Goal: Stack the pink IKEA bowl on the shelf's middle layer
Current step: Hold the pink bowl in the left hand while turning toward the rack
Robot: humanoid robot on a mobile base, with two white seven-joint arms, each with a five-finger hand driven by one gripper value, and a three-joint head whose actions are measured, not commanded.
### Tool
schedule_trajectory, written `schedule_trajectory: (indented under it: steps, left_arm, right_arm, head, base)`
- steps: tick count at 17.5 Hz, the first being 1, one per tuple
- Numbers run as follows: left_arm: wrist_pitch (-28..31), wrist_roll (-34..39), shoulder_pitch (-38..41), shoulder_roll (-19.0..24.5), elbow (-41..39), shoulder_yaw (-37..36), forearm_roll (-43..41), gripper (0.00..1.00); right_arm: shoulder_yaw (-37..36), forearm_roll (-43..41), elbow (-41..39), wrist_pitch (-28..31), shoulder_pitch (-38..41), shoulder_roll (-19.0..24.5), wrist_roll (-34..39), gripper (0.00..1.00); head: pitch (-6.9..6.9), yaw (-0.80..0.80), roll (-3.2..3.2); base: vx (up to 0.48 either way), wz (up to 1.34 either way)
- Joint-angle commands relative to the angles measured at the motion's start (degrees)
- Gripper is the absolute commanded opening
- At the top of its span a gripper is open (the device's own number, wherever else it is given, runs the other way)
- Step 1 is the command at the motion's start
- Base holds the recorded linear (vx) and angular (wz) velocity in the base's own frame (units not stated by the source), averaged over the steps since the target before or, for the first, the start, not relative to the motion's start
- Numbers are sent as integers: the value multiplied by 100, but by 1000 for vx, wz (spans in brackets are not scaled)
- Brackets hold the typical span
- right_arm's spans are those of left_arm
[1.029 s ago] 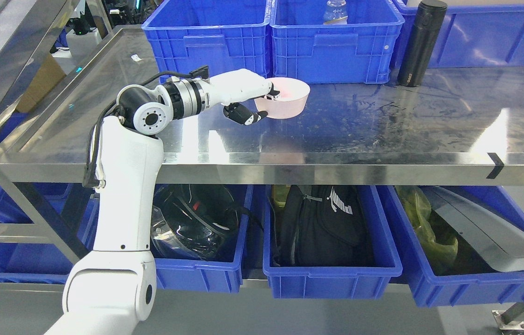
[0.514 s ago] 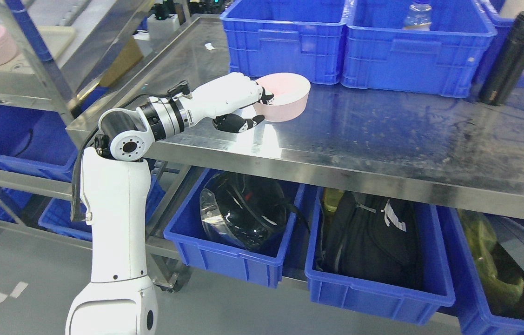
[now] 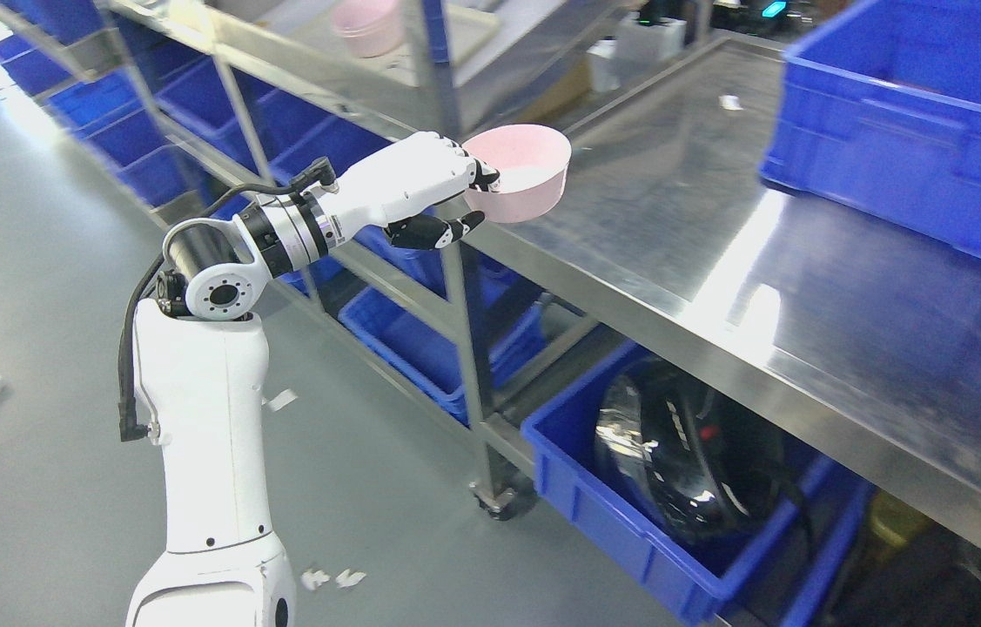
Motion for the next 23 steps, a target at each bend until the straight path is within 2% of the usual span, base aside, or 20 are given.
schedule_trajectory:
  steps: [1, 4, 8, 16, 23]
  left_arm:
    - [-3, 1, 31, 82, -340, 92, 50, 1]
    - [-3, 28, 40, 82, -349, -127, 243, 2]
    - [-3, 28, 40, 82, -375, -804, 613, 2]
    - [-3, 28, 66, 82, -375, -822, 622, 2]
    - [-3, 28, 136, 82, -410, -813, 622, 3]
  right_arm:
    - [0, 0, -100, -2, 18, -100, 5, 100]
    - [0, 0, -100, -2, 27, -100, 5, 100]
    - [0, 0, -100, -2, 27, -100, 5, 100]
    - [0, 0, -100, -2, 27, -100, 5, 100]
    - [0, 0, -100, -2, 18, -100, 5, 100]
  head:
    - [0, 0, 0]
    - [0, 0, 0]
    - [0, 0, 0]
    - [1, 0, 0]
    - [1, 0, 0]
  base:
    - [192, 1319]
    - [210, 1379]
    - [200, 1187]
    - [242, 775]
    - [356, 214]
